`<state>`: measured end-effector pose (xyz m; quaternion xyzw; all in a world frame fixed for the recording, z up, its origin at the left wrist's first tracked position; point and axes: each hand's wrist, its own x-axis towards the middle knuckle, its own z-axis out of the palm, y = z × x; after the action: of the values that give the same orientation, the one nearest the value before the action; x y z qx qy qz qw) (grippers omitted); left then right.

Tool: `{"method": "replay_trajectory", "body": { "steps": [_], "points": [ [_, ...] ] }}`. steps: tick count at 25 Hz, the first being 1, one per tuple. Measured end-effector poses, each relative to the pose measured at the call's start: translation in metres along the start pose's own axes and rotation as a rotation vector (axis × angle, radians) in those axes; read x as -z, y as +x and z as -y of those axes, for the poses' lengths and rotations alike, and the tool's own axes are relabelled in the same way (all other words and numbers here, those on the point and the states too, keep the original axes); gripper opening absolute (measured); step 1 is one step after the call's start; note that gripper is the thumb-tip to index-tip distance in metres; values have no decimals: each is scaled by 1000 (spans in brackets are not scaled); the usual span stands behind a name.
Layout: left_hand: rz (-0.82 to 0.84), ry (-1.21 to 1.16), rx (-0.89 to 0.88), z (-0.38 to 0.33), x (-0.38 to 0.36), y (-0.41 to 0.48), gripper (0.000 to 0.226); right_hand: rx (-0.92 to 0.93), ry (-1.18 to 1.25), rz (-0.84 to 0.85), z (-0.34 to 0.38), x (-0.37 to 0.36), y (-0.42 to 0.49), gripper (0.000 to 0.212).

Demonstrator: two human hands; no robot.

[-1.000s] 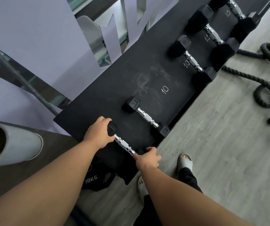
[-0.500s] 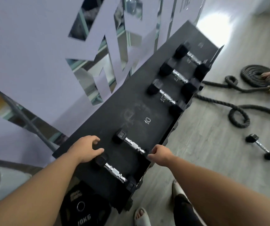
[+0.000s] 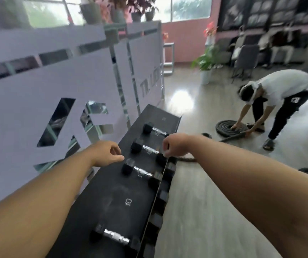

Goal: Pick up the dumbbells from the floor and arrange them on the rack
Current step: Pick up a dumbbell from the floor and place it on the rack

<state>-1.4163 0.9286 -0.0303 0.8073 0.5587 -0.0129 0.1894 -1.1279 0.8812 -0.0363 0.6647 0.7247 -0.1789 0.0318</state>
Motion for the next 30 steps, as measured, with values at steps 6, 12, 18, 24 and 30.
{"method": "replay_trajectory", "body": {
  "steps": [6,12,18,24,30],
  "points": [
    [-43,90,-124,-162,10,39,22,-151,3,-101,-143,62,-87,37],
    [-25,184,-238,-353,-38,101,21,-321,60,-172,-348,105,-190,36],
    [92,223,-369,-516,-116,134,24,-462,67,-165,-513,78,-269,34],
    [85,288,-516,-640,-140,169,33,-558,190,-215,-595,62,-304,34],
    [198,289,-613,-691,-199,224,36,-636,261,-147,-654,22,-288,36]
  ]
}}
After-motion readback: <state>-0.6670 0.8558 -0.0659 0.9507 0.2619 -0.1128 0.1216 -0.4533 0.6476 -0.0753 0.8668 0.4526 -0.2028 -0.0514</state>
